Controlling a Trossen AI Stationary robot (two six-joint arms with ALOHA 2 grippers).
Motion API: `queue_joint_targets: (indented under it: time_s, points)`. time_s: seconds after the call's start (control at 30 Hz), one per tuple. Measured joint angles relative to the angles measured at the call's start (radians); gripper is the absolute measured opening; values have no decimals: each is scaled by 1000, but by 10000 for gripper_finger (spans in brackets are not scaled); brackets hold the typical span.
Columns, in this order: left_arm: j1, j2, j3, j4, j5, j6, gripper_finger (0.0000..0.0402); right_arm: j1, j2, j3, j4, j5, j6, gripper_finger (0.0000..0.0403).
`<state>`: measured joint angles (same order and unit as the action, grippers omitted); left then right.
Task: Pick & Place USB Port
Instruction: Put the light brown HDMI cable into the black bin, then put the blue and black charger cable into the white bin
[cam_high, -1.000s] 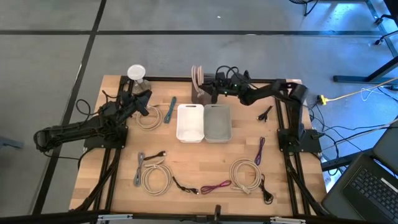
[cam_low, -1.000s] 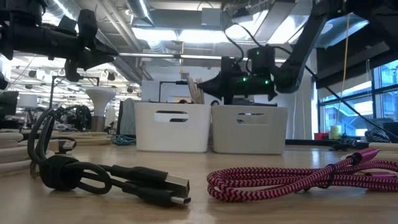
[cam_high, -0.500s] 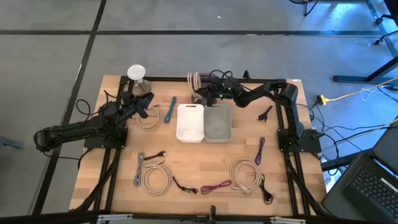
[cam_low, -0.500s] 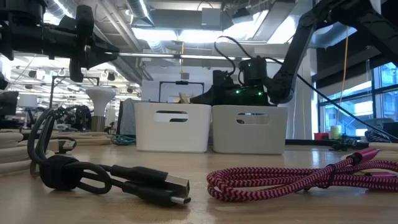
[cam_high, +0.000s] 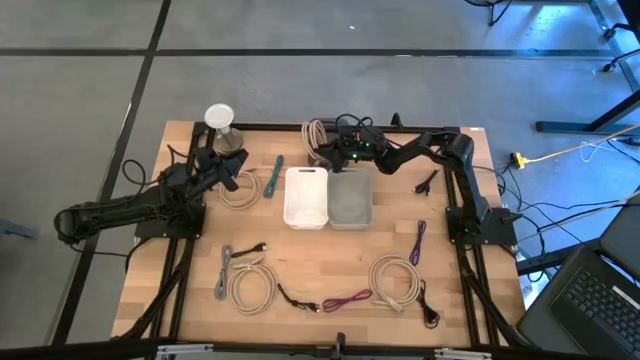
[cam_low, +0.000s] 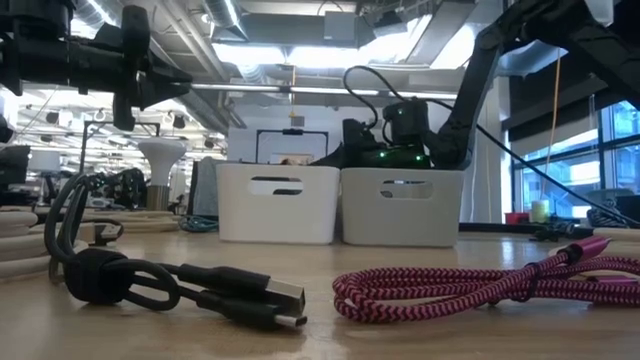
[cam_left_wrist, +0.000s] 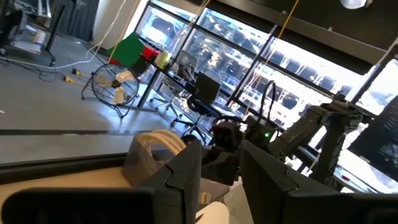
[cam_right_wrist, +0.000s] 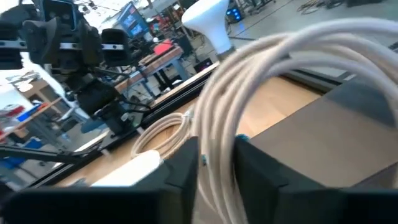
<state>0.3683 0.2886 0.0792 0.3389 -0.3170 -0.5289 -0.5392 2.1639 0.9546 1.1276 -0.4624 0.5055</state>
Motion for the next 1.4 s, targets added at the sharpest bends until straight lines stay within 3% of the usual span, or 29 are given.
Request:
queue_joint_targets:
  time_s: [0.13,0.27,0.43,0.63,0.97,1.3,1.4]
  points:
    - [0,0,0,0,2,0,102,0,0,0,35,-62,16,162]
    - [0,0,0,0,2,0,102,-11,-7,-1,111,-135,39,192]
    - [0,0,0,0,2,0,102,-28,-75,-1,138,-201,45,202]
    - [0,0,0,0,2,0,102,-38,-118,-1,39,-204,13,203]
    - [0,0,0,0,1,-7,102,-38,-118,-1,-221,-50,-132,204]
    - [0,0,0,0,1,-8,102,-38,-118,-1,-236,20,-147,204]
    - [0,0,0,0,2,-8,102,-44,-119,-1,-171,18,-130,204]
